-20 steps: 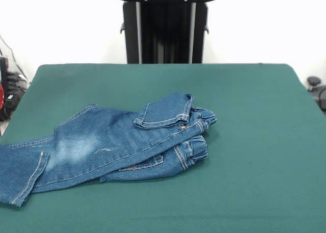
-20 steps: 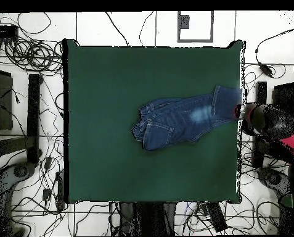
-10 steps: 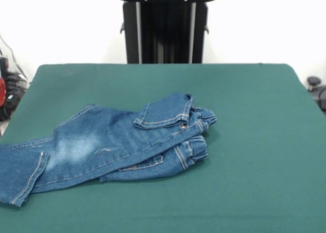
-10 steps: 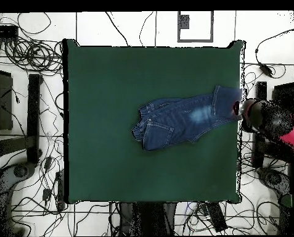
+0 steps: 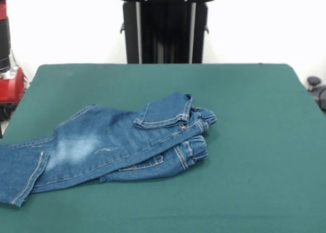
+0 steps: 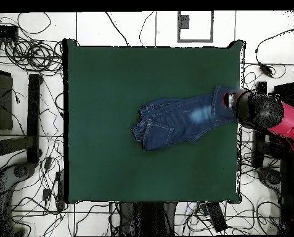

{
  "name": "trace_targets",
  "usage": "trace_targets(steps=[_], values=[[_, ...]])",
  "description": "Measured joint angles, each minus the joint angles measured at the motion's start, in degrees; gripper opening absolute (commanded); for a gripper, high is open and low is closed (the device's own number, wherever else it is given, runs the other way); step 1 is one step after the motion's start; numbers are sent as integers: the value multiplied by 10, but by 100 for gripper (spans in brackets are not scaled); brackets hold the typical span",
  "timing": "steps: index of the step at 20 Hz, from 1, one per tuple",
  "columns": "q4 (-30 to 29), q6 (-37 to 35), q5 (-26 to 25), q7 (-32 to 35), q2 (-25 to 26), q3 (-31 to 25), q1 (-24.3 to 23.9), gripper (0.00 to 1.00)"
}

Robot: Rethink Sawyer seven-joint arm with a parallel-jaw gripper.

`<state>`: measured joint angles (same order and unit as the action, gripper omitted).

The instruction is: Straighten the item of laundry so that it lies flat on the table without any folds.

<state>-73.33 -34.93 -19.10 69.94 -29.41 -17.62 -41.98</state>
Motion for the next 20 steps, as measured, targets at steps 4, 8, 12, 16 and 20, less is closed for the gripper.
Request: trace_targets(steps=[4, 8, 12, 16, 20], values=[[0, 0, 0, 0, -8, 0, 16, 0], [0, 0, 1, 0, -4, 1, 28, 0], [0, 0, 1, 0, 1, 1, 39, 0], [0, 0, 1, 0, 3, 1, 43, 0], [0, 0, 2, 0, 7, 2, 43, 0]])
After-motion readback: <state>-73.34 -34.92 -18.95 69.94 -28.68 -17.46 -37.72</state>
